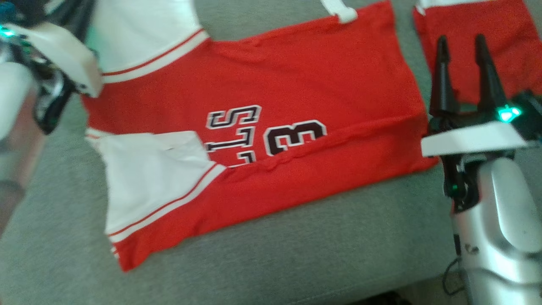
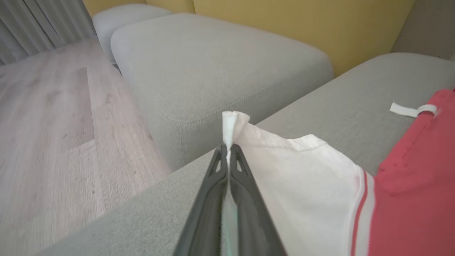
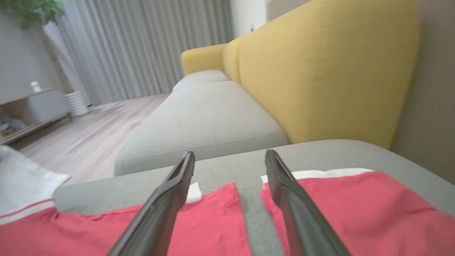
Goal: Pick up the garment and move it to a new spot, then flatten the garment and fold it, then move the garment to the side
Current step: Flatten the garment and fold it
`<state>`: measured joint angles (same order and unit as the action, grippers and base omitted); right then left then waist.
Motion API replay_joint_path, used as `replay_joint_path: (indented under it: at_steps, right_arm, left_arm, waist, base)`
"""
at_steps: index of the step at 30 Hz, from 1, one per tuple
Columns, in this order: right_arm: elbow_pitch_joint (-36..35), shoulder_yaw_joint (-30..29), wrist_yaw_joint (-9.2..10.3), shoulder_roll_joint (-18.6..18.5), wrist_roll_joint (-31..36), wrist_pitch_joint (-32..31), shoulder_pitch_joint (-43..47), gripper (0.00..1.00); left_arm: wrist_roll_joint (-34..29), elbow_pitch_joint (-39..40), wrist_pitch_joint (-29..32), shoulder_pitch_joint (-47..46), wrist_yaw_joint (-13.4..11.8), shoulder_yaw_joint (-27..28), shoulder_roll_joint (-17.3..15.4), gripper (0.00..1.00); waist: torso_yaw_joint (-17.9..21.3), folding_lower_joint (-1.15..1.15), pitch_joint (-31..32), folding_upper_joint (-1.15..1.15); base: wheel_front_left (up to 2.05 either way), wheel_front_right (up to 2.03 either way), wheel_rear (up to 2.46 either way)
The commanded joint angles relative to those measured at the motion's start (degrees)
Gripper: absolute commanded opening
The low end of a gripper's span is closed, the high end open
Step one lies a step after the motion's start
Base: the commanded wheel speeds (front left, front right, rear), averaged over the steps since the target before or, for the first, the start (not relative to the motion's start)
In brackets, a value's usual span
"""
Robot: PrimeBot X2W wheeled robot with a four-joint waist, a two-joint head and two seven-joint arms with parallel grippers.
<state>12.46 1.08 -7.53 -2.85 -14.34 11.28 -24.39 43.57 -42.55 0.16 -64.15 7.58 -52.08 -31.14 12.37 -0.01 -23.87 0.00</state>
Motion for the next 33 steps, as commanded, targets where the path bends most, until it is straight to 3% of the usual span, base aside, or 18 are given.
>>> replay_joint_path:
  at_steps: [1, 11, 15, 23, 33]
  right_arm:
    - [-1.37, 1.50, 0.04, -0.03, 2.17, -2.70, -2.26, 1.00]
    - [6.97, -2.93, 0.04, -2.49, 9.06, -16.98, -9.97, 1.00]
    - [15.11, -5.88, 0.04, -5.29, 10.84, -21.75, -13.95, 1.00]
    - [29.63, -11.79, 0.04, -8.50, 16.06, -22.48, -21.05, 1.00]
    - [39.85, -13.86, 0.04, -9.57, 20.17, -20.91, -28.14, 1.00]
  left_arm:
    - [-0.65, 2.50, -2.21, -0.92, -0.41, 1.63, -1.50, 0.00]
    - [-3.60, 16.53, -5.62, 6.16, -4.58, -1.35, -1.91, 0.00]
    - [-4.86, 23.44, -5.91, 8.17, -6.92, -2.19, -2.56, 0.00]
    - [-5.86, 30.95, -4.36, 8.41, -8.85, -3.27, -2.27, 0.00]
    - [-6.39, 33.55, -3.33, 6.49, -9.27, -3.43, -2.03, 0.00]
  waist:
    - [-3.73, 0.01, 2.46, 0.00]
    - [-10.47, 0.01, 4.18, 0.00]
    - [-12.77, 0.01, 3.58, 0.00]
    - [-15.67, 0.01, 1.39, 0.00]
    - [-16.77, 0.01, -1.66, 0.00]
  base:
    - [0.00, 0.00, 0.00]
    - [0.00, 0.00, 0.00]
    - [0.00, 0.00, 0.00]
    - [0.00, 0.00, 0.00]
    - [0.00, 0.00, 0.00]
